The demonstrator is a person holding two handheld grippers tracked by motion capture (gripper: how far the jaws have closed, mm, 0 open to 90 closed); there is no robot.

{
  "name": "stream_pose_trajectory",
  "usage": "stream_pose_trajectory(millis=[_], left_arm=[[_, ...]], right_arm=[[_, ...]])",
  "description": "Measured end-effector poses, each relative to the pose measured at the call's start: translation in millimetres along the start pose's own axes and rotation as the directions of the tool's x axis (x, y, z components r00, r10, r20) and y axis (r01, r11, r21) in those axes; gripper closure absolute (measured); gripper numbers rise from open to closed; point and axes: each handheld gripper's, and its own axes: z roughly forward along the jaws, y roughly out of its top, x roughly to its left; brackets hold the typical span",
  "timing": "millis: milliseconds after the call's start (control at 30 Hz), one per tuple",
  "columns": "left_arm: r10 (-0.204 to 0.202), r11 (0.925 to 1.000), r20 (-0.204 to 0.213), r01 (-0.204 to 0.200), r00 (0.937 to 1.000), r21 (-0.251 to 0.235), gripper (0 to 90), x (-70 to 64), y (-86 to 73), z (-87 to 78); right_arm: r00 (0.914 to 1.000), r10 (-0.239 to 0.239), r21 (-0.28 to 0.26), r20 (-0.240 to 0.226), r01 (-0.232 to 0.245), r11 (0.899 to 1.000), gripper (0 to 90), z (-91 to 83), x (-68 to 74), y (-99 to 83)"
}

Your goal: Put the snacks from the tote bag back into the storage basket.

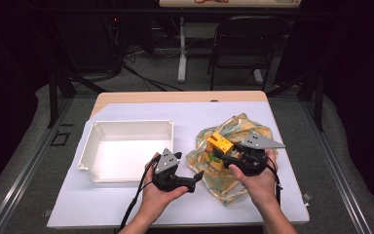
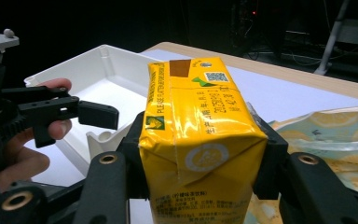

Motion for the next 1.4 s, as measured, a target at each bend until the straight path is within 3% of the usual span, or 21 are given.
stream_pose_trajectory(millis=[333, 667, 1100, 1400], left_arm=[[0.002, 1.0000, 0.017, -0.002, 0.9999, -0.006, 3.5, -9.4, -1.7, 3.7], [-0.002, 1.0000, 0.024, 0.002, 0.9997, 0.002, 3.4, -15.4, -4.3, 8.1], [0.011, 0.9998, 0.010, -0.011, 0.9999, -0.019, 6.1, -21.8, -4.9, 8.2], [0.010, 0.9989, -0.031, -0.011, 0.9995, -0.046, 13.2, -23.6, -4.3, 6.0]], right_arm=[[0.9996, -0.010, 0.009, -0.025, 0.011, 1.000, 51.3, 7.8, 16.2, -1.9], [0.9997, -0.006, 0.002, -0.022, 0.006, 1.000, 51.3, 11.8, 26.3, -3.3], [0.9990, -0.007, -0.002, -0.044, 0.007, 1.000, 51.3, 14.6, 38.6, -2.4], [0.9989, -0.015, -0.003, -0.046, 0.015, 1.000, 51.3, 17.0, 46.5, -3.7]])
